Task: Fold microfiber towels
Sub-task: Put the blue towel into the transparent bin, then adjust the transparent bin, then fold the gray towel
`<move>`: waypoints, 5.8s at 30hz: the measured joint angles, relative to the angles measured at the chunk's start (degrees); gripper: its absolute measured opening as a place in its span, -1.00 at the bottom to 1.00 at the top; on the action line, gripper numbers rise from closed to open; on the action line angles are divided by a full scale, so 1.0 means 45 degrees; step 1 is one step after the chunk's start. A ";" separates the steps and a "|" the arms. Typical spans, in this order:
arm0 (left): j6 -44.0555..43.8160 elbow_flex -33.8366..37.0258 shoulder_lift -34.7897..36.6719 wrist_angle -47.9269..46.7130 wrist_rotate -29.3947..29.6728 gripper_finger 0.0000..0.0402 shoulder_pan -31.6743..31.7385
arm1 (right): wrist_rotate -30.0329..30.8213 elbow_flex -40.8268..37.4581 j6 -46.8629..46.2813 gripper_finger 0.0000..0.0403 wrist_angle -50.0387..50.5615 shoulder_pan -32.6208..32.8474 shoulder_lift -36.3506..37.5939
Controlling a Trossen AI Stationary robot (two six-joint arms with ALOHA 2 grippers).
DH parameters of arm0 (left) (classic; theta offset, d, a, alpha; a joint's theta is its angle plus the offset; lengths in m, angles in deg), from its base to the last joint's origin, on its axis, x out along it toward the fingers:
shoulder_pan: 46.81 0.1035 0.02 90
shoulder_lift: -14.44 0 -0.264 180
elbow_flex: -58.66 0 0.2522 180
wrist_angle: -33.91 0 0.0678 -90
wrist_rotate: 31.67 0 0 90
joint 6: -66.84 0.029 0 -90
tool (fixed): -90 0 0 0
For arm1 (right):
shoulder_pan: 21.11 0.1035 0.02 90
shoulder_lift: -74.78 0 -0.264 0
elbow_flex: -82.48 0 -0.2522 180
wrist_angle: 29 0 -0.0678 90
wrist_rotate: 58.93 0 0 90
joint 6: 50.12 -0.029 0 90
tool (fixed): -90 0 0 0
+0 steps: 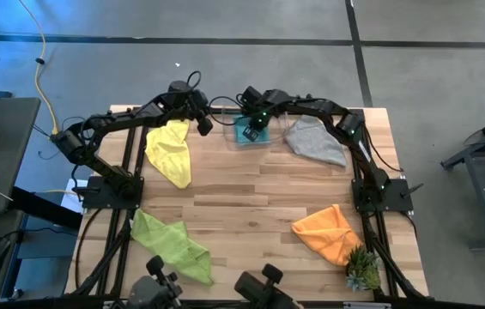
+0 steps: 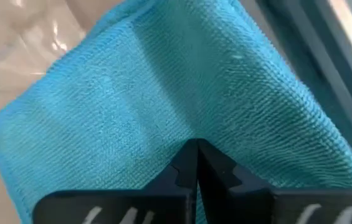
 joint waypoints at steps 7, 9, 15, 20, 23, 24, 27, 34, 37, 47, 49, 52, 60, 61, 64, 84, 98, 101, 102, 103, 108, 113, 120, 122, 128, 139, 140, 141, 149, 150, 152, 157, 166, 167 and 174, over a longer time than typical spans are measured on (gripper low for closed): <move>0.0057 0.0002 0.0000 0.0000 0.0065 -1.00 0.0216 | -0.0022 0.0011 0.0008 -1.00 0.0110 0.0033 0.0562; 0.0131 0.0002 0.0000 -0.0005 0.0063 -1.00 0.0218 | -0.0319 0.0021 0.0036 -1.00 -0.0008 0.0029 0.0921; 0.0279 0.0001 0.0000 -0.0043 -0.0147 -1.00 0.0209 | -0.2126 -0.0018 0.0416 -1.00 -0.0734 0.0391 0.1010; 0.0080 0.0386 0.0000 0.0504 -0.0180 -1.00 0.0209 | -0.1771 -0.0854 0.0071 -1.00 -0.2394 0.0481 0.0908; -0.0064 0.0636 0.0000 0.0676 -0.0175 -1.00 0.0209 | -0.1619 -0.1061 -0.0062 -1.00 -0.2629 0.0327 0.0914; -0.0060 0.0742 0.0000 0.0754 -0.0175 -1.00 0.0209 | -0.1478 -0.1126 -0.0043 -1.00 -0.2736 0.0325 0.0857; -0.0118 0.1106 0.0000 0.1322 -0.0175 -1.00 0.0209 | -0.0932 -0.1179 -0.0130 -1.00 -0.2988 0.0332 0.0746; -0.0209 0.1231 0.0000 0.1490 -0.0190 -1.00 0.0209 | -0.0548 -0.1066 0.0166 -1.00 -0.3251 0.0243 0.1031; 0.0019 0.1231 0.0000 0.1181 -0.0374 -1.00 0.0202 | -0.0390 -0.0987 0.0922 -1.00 -0.3190 0.0246 0.2251; 0.0711 0.1232 0.0344 0.1092 0.0299 -1.00 -0.1417 | -0.0436 -0.6937 0.1552 -1.00 -0.7772 -0.0034 0.7063; 0.0714 0.1236 0.0532 0.1078 0.0894 -1.00 -0.1934 | -0.0271 -0.8439 0.1224 -1.00 -0.8550 -0.0099 0.8009; 0.0716 0.1236 0.0913 0.0834 0.1329 -1.00 -0.2762 | 0.0596 -0.9900 0.1046 -1.00 -0.8312 -0.0005 0.9667; 0.0262 0.1231 0.2250 -0.0244 0.1444 -1.00 -0.5172 | 0.1049 -1.2177 0.1025 -1.00 -0.3800 0.0121 1.3940; 0.0061 0.1231 0.2293 -0.0542 0.1377 -1.00 -0.5442 | 0.0982 -1.2575 0.0935 -1.00 -0.3491 0.0121 1.4301; -0.0359 0.1236 0.2160 -0.0967 0.1389 -1.00 -0.6250 | 0.0864 -1.3937 0.0597 -1.00 -0.3356 0.0126 1.5106; -0.0976 0.1163 -0.0894 0.0628 0.6259 -1.00 -0.7149 | 0.1240 -1.4920 -0.1649 -1.00 -1.0522 -0.0622 1.0211; -0.1198 0.1158 -0.0894 0.1108 0.5727 -1.00 -0.5312 | 0.1016 -1.4035 -0.1970 -1.00 -1.0540 -0.0596 0.9423; -0.1172 0.1153 -0.0894 0.1115 0.5572 -1.00 -0.5222 | 0.1008 -1.4035 -0.1970 -1.00 -1.0566 -0.0598 0.9423; -0.1100 0.1153 -0.0894 0.1078 0.5574 -1.00 -0.5222 | 0.1003 -1.4035 -0.1962 -1.00 -1.0569 -0.0597 0.9423; -0.1013 0.1153 -0.0892 0.1055 0.5573 -1.00 -0.5227 | 0.1003 -1.4035 -0.1870 -1.00 -1.0569 -0.0598 0.9423; -0.0965 0.1153 -0.0631 0.0347 0.5606 -1.00 -0.5217 | 0.1136 -1.4035 -0.1623 -1.00 -1.0564 -0.0607 0.9636; -0.1153 0.1153 -0.0287 -0.0568 0.5654 -1.00 -0.5197 | 0.1157 -1.4035 -0.1511 -1.00 -1.0075 -0.0673 1.0507; -0.1304 0.1231 -0.0019 -0.0805 0.5388 -1.00 -0.5197 | 0.1688 -1.4026 -0.1181 -1.00 -0.7926 -0.0705 1.2209; -0.1343 0.1237 -0.0019 -0.0882 0.4926 -1.00 -0.5202 | 0.0681 -1.4026 -0.1058 -1.00 -0.7265 -0.0679 1.2464; -0.1421 0.1241 -0.0019 -0.0891 0.4046 -1.00 -0.5500 | -0.1833 -1.4279 -0.0947 -1.00 -0.7780 0.0646 1.2272; -0.1545 0.1245 -0.0019 -0.1156 0.3053 -1.00 -0.5628 | 0.0809 -1.4375 -0.2077 -1.00 -1.0679 0.1335 1.0479; -0.1608 0.1245 -0.0019 -0.1151 0.2967 -1.00 -0.5630 | 0.0866 -1.4375 -0.2102 -1.00 -1.0688 0.1242 1.0464; -0.1635 0.1245 -0.0019 -0.1139 0.2888 -1.00 -0.5630 | 0.0980 -1.4375 -0.2106 -1.00 -1.0743 0.1173 1.0453; -0.1883 0.1245 -0.0019 -0.1005 0.2846 -1.00 -0.5833 | 0.1089 -1.4345 -0.2004 -0.98 -1.0019 0.0969 1.0765; -0.1901 0.1245 -0.0019 -0.1015 0.2832 -1.00 -0.5881 | 0.1103 -1.4237 -0.1941 -0.96 -0.9237 0.0980 1.1023; -0.1912 0.1245 -0.0019 -0.1106 0.2720 -1.00 -0.5987 | 0.1403 -1.3941 -0.1872 -0.89 -0.7373 0.1021 1.1663; -0.1779 0.1456 -0.0019 -0.0811 0.1393 -1.00 -0.6178 | 0.1600 -1.4294 -0.2611 -0.59 -0.4654 0.0813 1.2786; -0.3708 0.4092 0.0223 0.3677 -0.0096 -1.00 -0.6484 | 0.1185 -1.6400 -0.4037 -0.06 -0.9514 0.0274 1.1725; -0.3877 0.4291 0.0292 0.3776 -0.0092 -1.00 -0.6624 | 0.1424 -1.6438 -0.4226 -0.05 -0.9849 0.0216 1.1478; -0.4297 0.4757 0.0686 0.4258 0.0732 -1.00 -0.7918 | 0.1599 -1.6444 -0.5014 -0.18 -1.1219 -0.0049 0.9434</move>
